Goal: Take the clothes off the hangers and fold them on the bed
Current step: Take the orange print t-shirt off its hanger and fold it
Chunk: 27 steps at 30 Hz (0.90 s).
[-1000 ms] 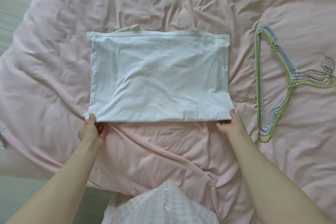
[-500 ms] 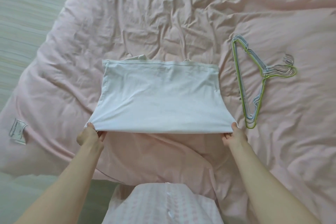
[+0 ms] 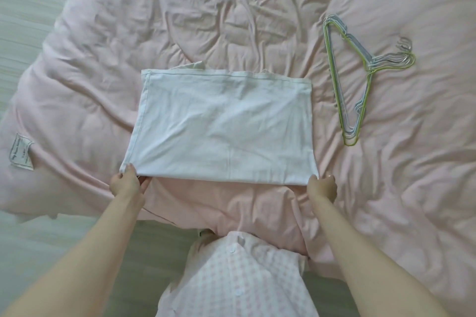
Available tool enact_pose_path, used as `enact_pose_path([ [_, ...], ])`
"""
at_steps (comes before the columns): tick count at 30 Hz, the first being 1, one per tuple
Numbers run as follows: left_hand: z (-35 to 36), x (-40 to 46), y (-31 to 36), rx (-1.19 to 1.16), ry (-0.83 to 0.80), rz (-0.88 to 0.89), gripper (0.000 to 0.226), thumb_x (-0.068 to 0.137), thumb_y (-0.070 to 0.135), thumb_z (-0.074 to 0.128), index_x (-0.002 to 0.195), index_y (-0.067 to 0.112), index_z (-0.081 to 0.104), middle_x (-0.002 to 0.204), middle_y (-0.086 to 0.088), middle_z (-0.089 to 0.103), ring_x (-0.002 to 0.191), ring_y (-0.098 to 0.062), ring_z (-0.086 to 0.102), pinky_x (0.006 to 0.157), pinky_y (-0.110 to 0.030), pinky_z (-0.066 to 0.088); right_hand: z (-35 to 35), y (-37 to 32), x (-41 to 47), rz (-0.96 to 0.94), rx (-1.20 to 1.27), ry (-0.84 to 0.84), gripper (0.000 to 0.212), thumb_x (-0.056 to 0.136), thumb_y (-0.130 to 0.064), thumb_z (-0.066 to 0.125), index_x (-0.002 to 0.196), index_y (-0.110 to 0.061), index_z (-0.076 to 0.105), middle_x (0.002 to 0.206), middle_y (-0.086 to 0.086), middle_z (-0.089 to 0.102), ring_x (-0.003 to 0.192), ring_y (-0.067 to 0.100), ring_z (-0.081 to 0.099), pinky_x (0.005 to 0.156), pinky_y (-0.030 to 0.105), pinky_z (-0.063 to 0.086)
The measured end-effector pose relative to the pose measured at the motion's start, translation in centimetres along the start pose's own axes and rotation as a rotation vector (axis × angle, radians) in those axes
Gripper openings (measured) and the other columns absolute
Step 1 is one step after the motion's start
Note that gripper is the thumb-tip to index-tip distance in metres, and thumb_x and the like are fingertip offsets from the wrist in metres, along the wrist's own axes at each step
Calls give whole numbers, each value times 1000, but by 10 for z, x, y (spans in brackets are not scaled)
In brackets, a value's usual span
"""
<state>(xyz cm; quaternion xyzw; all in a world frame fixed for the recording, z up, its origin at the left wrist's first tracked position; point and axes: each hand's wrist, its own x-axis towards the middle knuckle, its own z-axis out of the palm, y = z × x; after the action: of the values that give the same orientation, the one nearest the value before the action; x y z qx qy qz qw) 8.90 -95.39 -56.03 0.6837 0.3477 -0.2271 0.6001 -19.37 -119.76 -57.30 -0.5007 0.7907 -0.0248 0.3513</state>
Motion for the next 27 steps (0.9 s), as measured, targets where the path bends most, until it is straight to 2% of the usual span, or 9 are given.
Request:
enact_pose_path([
  [5, -2, 0, -2, 40, -38, 51, 27, 98, 15, 46, 123, 4, 48, 123, -16, 57, 109, -29, 60, 84, -37, 52, 26, 3, -25, -634, -443, -200, 46, 97, -23, 45, 141, -10, 42, 153, 11, 26, 142, 23, 23, 113, 29, 16],
  [9, 4, -8, 4, 143, -90, 162, 21, 95, 13, 43, 113, 5, 50, 125, -17, 56, 107, -28, 61, 82, -35, 53, 48, 6, -34, -663, -643, -522, 52, 100, -36, 36, 147, -16, 29, 158, 7, 9, 146, 19, 9, 117, 32, 13],
  [11, 13, -20, 9, 191, -135, 237, 13, 94, 13, 42, 106, 7, 45, 123, -16, 55, 106, -27, 60, 81, -35, 54, 51, 8, -36, -620, -650, -594, 52, 100, -39, 35, 145, -12, 34, 158, 8, 13, 146, 19, 10, 116, 35, 15],
  [13, 29, -37, 14, 250, -226, 347, 11, 96, 16, 42, 103, 9, 41, 118, -13, 54, 105, -24, 60, 80, -35, 55, 47, 4, -39, -531, -458, -603, 46, 100, -36, 36, 127, -3, 52, 143, 9, 41, 136, 21, 33, 104, 31, 29],
  [14, 38, -47, 16, 270, -276, 409, 10, 96, 18, 43, 101, 10, 41, 113, -10, 54, 103, -22, 60, 78, -36, 55, 43, 1, -40, -452, -327, -600, 43, 100, -35, 37, 111, 0, 59, 123, 10, 54, 120, 21, 48, 92, 29, 35],
  [16, 61, -67, 16, 326, -394, 541, 10, 97, 21, 46, 91, 14, 41, 96, -2, 52, 96, -20, 59, 75, -36, 56, 31, -9, -36, -292, -84, -583, 44, 100, -36, 34, 98, -2, 62, 100, 12, 60, 94, 24, 58, 79, 28, 41],
  [20, 113, -115, -3, 568, -621, 905, 18, 92, 24, 48, 77, 15, 41, 78, -8, 50, 79, -25, 56, 74, -49, 52, -4, -12, -14, 67, 471, -695, 51, 101, -44, 28, 131, -10, 49, 122, 6, 56, 115, 26, 55, 94, 35, 41],
  [24, 163, -170, -54, 711, -820, 1176, 13, 88, 16, 54, 84, 6, 49, 84, -1, 46, 78, -23, 52, 69, -45, 52, -41, -5, 21, 185, 798, -754, 51, 100, -48, 26, 130, -13, 48, 108, 5, 62, 97, 22, 60, 80, 36, 47],
  [27, 185, -186, -104, 995, -955, 1175, 14, 91, 21, 55, 95, 7, 57, 100, -7, 55, 92, -27, 57, 77, -37, 47, -50, 4, 50, 200, 862, -749, 50, 100, -48, 26, 127, -13, 49, 103, 5, 63, 91, 21, 60, 79, 36, 46],
])
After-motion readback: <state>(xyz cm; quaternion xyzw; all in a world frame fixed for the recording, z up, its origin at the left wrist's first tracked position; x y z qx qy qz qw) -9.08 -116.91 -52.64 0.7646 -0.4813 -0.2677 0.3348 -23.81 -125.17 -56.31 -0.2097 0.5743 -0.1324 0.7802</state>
